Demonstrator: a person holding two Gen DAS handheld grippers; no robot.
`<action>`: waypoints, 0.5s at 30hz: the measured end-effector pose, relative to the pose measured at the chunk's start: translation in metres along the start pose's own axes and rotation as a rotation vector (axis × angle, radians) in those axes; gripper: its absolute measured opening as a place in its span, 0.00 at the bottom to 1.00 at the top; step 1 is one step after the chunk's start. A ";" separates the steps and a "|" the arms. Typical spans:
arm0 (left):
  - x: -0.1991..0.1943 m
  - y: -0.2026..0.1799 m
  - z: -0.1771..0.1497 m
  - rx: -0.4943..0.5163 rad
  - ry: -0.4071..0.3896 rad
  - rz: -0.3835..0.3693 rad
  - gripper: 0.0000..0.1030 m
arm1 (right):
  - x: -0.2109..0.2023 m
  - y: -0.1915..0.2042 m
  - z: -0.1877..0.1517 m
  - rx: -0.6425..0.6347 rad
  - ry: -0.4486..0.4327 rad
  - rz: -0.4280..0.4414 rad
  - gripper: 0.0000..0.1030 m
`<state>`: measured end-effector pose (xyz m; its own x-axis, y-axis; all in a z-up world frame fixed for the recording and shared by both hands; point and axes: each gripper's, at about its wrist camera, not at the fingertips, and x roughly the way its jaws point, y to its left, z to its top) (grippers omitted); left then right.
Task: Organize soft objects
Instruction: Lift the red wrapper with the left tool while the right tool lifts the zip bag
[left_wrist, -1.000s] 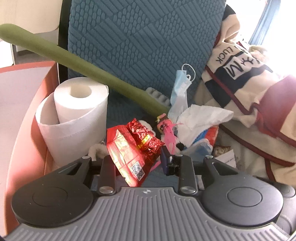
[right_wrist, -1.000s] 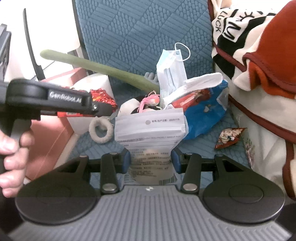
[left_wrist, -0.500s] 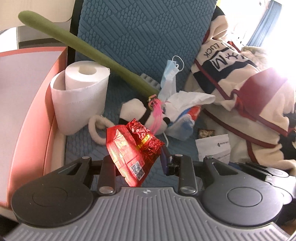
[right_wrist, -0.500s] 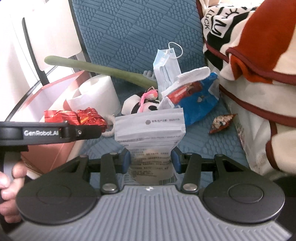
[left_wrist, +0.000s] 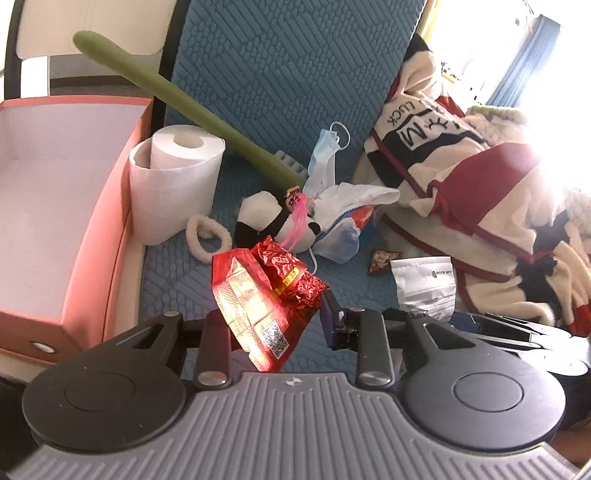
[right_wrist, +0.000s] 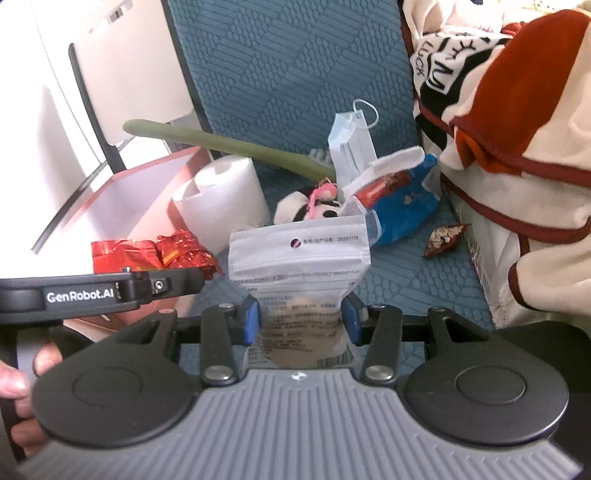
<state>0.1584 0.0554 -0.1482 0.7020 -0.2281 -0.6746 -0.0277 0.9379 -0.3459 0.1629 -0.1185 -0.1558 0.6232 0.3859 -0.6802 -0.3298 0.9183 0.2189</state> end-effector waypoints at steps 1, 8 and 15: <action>-0.004 0.000 0.000 -0.003 -0.003 -0.002 0.34 | -0.002 0.002 0.001 -0.002 -0.001 0.002 0.47; -0.031 0.010 0.005 -0.016 -0.016 0.001 0.34 | -0.013 0.020 0.008 -0.008 -0.014 0.019 0.47; -0.058 0.029 0.009 -0.046 -0.047 0.023 0.34 | -0.016 0.053 0.014 -0.044 -0.011 0.067 0.47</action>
<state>0.1234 0.0986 -0.1128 0.7333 -0.1927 -0.6521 -0.0762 0.9297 -0.3604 0.1458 -0.0748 -0.1238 0.6067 0.4474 -0.6571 -0.4012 0.8859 0.2327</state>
